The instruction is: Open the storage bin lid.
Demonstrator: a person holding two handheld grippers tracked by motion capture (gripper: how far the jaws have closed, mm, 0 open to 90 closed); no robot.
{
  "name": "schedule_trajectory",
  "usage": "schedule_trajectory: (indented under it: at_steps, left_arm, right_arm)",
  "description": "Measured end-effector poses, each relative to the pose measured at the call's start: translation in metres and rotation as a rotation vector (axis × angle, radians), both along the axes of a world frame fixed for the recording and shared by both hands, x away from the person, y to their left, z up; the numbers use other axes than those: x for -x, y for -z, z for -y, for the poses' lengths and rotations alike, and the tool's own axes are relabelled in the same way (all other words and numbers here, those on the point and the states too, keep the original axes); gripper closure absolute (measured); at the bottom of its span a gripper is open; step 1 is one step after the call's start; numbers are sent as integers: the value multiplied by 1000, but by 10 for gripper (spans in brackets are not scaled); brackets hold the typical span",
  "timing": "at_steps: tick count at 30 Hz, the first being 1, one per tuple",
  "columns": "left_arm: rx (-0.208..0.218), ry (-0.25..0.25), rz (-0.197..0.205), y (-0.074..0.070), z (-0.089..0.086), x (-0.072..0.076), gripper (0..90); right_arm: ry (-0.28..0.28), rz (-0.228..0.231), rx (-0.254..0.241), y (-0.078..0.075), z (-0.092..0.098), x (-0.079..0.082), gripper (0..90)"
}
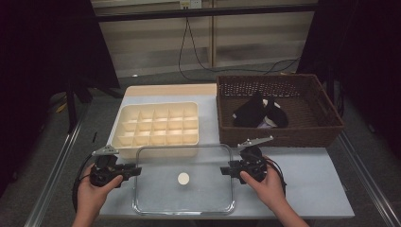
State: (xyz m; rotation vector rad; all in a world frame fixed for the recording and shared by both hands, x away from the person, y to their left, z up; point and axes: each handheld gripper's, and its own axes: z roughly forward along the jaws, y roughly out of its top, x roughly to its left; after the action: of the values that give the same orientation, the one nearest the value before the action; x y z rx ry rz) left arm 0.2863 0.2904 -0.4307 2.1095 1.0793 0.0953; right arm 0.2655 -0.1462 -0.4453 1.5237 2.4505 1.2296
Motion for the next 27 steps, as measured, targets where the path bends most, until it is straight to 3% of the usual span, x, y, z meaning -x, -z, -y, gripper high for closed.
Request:
schedule_trajectory:
  at_steps: [3, 22, 27]
  left_arm:
    - [13, -1, -8, 1, -2, 2, 667]
    - [-8, -10, -42, 4, -5, 5, 666]
    - [-6, -11, -40, 5, -4, 4, 663]
  right_arm:
    - [-2, 0, -2, 0, -1, 0, 508]
    - [-32, -11, 5, 2, -7, 2, 497]
    - [-30, -28, -14, 6, -5, 1, 497]
